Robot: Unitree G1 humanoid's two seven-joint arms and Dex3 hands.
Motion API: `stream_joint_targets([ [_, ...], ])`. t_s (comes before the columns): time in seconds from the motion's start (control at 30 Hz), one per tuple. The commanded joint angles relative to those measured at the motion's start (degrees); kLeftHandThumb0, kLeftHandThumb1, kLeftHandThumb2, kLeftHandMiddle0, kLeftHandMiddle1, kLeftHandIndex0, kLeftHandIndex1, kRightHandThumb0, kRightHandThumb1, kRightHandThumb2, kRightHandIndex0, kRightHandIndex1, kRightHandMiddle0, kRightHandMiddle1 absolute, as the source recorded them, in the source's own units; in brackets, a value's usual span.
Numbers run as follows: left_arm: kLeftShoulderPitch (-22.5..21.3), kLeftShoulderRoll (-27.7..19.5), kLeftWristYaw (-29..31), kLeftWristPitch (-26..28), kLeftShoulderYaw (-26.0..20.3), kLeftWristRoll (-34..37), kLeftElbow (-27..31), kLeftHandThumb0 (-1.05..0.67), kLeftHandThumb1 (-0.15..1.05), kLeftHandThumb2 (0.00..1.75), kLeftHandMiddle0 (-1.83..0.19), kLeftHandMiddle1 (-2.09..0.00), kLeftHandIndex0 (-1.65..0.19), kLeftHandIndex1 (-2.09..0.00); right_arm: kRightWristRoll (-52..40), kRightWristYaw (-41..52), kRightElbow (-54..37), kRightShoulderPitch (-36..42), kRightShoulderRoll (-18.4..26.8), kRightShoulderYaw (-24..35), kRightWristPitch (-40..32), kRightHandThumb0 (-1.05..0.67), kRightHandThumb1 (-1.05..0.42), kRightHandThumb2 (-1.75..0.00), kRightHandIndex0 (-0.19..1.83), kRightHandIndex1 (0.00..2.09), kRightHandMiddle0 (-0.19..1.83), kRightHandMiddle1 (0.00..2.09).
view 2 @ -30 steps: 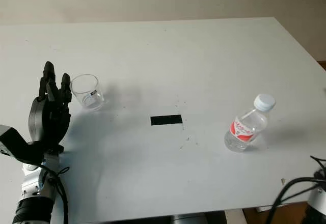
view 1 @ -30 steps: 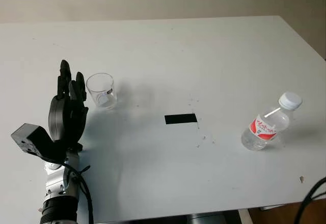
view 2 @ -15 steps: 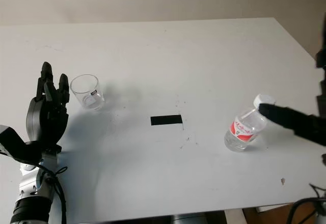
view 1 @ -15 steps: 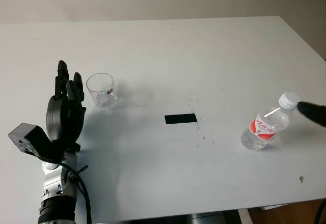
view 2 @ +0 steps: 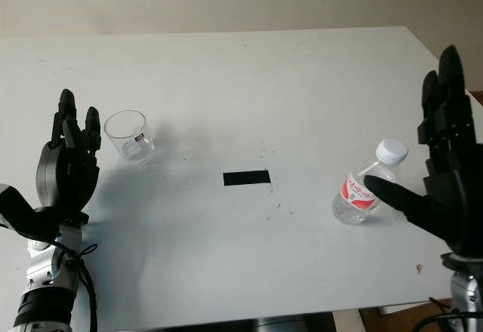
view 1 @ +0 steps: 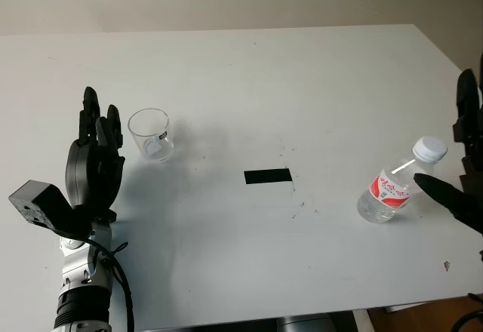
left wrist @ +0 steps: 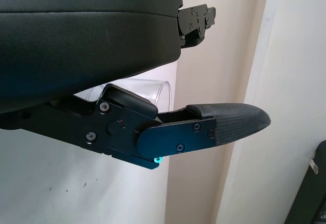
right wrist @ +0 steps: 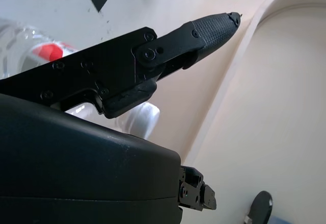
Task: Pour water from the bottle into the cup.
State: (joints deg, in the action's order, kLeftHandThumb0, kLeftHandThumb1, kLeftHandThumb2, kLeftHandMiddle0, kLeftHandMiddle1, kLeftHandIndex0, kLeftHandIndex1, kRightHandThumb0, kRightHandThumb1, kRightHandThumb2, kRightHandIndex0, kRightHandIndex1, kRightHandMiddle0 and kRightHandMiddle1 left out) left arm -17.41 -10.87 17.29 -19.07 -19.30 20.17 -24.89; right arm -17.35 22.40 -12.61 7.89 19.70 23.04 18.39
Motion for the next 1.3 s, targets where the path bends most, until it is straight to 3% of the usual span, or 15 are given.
stream_joint_targets([
  [0.0, 0.0, -0.7, -0.2, 0.1, -0.2, -0.2, 1.2, -0.82, 1.05, 0.61, 0.09, 0.0, 0.17, 0.0, 0.4, -0.6, -0.9, 0.9, -0.5, -0.8, -0.8, -0.84, -0.99, -0.06, -0.19, 0.0, -0.19, 0.0],
  [0.4, 0.1, -1.1, 0.0, 0.0, -0.4, 0.2, 0.9, -0.83, 1.05, 0.61, 0.08, 0.0, 0.17, 0.0, 1.4, -3.1, 4.6, -0.3, -2.1, -4.5, -5.4, -0.87, -0.98, -0.05, -0.19, 0.0, -0.19, 0.0],
  [1.1, 0.5, -1.0, -0.1, -0.1, -0.3, 0.1, 1.4, -0.83, 1.05, 0.61, 0.07, 0.0, 0.15, 0.0, 3.1, -0.9, 22.4, -6.2, -3.0, -7.5, -3.0, -0.86, -0.98, -0.05, -0.19, 0.0, -0.19, 0.0],
  [1.27, 0.3, -1.1, -0.1, -0.2, -0.3, 0.0, 1.0, -0.84, 1.05, 0.59, 0.07, 0.0, 0.15, 0.0, 0.9, 0.0, 22.2, -7.5, -4.6, -8.8, -6.1, -0.76, -0.92, -0.04, -0.1, 0.05, -0.04, 0.09],
])
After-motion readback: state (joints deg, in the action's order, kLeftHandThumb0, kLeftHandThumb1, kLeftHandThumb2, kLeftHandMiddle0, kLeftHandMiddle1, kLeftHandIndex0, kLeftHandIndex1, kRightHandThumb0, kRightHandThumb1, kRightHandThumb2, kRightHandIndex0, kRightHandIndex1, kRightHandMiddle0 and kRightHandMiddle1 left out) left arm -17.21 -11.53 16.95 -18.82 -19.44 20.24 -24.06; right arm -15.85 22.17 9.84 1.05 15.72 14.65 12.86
